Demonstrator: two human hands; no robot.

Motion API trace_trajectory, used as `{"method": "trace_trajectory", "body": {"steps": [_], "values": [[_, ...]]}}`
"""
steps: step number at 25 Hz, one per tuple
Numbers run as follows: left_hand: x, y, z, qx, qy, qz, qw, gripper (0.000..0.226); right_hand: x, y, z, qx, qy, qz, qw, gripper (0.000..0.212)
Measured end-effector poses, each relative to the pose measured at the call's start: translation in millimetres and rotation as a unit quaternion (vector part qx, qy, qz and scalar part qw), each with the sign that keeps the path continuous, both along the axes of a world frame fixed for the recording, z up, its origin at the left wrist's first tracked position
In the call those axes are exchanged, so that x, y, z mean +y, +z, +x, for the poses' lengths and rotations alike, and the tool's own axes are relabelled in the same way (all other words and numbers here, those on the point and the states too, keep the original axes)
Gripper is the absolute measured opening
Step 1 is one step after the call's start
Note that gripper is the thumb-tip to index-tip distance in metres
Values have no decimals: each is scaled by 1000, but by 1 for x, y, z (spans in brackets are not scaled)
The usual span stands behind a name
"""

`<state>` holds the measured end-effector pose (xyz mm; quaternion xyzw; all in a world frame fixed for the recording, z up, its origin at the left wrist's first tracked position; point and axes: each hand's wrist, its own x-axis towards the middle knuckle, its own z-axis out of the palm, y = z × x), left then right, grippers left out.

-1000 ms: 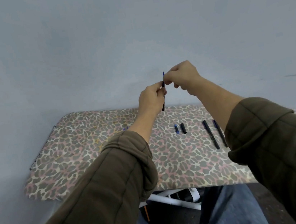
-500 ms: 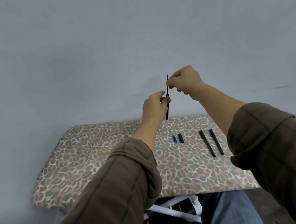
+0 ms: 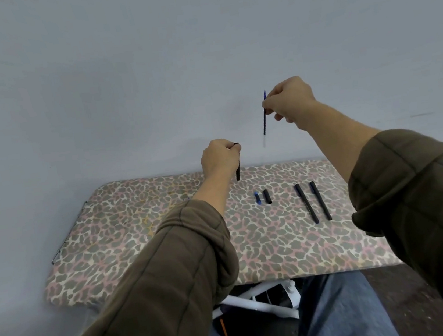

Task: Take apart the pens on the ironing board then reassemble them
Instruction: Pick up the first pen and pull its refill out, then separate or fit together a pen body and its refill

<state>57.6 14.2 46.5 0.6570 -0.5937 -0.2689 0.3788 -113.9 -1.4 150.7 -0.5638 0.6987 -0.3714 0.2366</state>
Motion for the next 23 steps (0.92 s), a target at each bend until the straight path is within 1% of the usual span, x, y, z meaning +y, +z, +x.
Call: {"method": "trace_trajectory", "body": {"steps": [4, 6, 8, 9, 12, 15, 17, 20, 23], "values": [[-5, -18, -1, -4, 31, 60, 998, 26, -6, -40, -13, 82, -2, 86, 993, 10], [-8, -31, -3, -27, 35, 87, 995, 30, -10, -62, -19, 116, -4, 127, 985, 12], [-11, -46, -6, -58, 47, 111, 991, 38, -14, -86, -25, 130, -10, 158, 979, 12], [-14, -54, -7, -70, 51, 125, 988, 38, -16, -97, -26, 136, -12, 171, 976, 13], [-20, -70, -10, -104, 59, 156, 980, 26, -19, -122, -29, 159, -4, 209, 965, 22], [-28, -85, -13, -126, 65, 170, 975, 34, -21, -141, -28, 169, 20, 234, 957, 29], [-34, -97, -15, -132, 65, 187, 971, 33, -25, -152, -25, 179, 36, 251, 950, 28], [-42, -110, -19, -139, 54, 219, 964, 19, -30, -167, -23, 198, 52, 269, 941, 21], [-45, -117, -23, -150, 48, 226, 961, 17, -32, -180, -22, 225, 64, 281, 931, 21]]}}
